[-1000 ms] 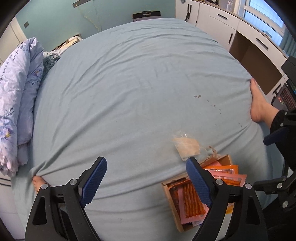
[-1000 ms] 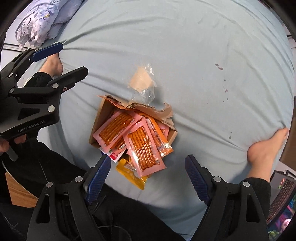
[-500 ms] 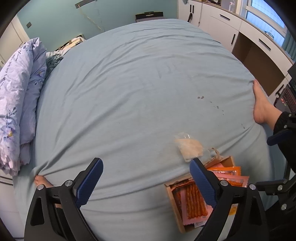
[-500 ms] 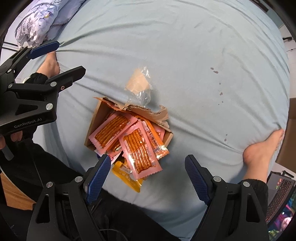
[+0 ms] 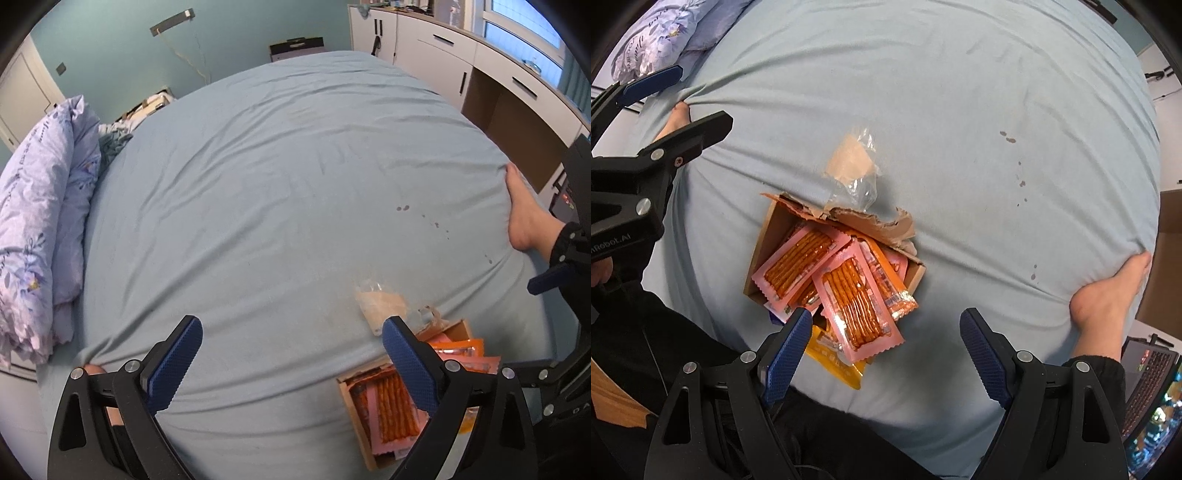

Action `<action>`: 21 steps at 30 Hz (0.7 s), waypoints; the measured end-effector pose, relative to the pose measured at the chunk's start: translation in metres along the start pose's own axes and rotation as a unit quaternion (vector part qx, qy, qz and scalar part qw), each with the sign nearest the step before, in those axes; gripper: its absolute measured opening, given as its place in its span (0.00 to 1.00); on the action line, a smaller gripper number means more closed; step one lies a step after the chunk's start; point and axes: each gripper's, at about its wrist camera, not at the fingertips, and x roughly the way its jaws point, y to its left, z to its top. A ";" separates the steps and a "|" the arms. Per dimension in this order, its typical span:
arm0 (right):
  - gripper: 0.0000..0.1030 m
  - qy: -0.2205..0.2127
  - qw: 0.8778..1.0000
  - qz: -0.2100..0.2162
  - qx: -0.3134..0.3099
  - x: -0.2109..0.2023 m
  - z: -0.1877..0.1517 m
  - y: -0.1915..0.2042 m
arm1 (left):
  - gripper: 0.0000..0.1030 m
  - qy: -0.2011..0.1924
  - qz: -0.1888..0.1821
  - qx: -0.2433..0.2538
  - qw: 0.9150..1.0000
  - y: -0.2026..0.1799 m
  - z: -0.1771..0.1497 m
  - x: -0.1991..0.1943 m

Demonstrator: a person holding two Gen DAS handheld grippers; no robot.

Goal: Organize snacks

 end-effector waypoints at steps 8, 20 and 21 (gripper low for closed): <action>0.79 -0.011 1.000 0.002 0.003 -0.004 0.001 -0.002 | 0.97 0.010 -0.006 -0.007 1.000 0.002 0.000 0.002; 0.79 -0.017 1.000 0.001 0.019 -0.008 0.001 -0.008 | 0.97 0.026 0.009 0.011 1.000 -0.008 0.003 0.006; 0.79 -0.017 1.000 0.001 0.019 -0.008 0.001 -0.008 | 0.97 0.024 0.010 0.010 1.000 -0.008 0.003 0.006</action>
